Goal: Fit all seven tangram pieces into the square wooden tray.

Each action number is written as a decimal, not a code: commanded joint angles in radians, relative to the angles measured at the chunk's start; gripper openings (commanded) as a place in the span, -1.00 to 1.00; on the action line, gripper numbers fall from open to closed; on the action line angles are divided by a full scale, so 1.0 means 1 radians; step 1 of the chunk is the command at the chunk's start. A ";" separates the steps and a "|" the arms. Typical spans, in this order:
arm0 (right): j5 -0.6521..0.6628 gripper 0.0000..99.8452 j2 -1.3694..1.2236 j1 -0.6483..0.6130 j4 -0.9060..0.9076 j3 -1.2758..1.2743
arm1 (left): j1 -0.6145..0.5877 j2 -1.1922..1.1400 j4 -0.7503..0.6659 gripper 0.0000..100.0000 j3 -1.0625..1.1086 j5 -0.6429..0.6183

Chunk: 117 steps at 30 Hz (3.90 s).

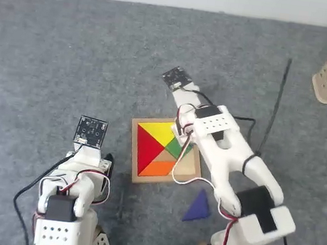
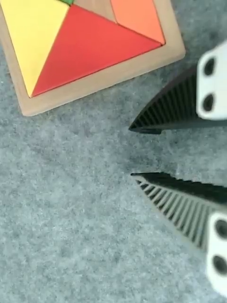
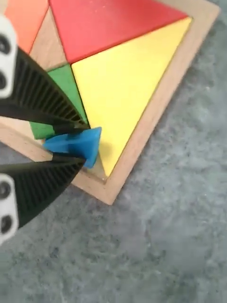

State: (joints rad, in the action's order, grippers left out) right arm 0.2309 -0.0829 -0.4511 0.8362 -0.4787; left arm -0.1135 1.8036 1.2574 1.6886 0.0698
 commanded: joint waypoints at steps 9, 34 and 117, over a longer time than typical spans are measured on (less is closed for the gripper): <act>-0.021 -0.99 0.180 -0.119 0.067 -0.034 | 0.000 0.015 0.005 -0.73 -0.004 -0.008; -0.026 -0.98 0.068 -0.065 -0.068 -0.046 | 0.000 0.015 0.005 -0.73 -0.004 -0.008; 0.018 -0.99 0.119 -0.087 -0.328 -0.215 | 0.000 0.015 0.005 -0.73 -0.004 -0.008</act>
State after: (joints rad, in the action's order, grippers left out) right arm 0.2325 0.0292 -0.5800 0.5278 -0.7411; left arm -0.1135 1.8036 1.2574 1.6886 0.0698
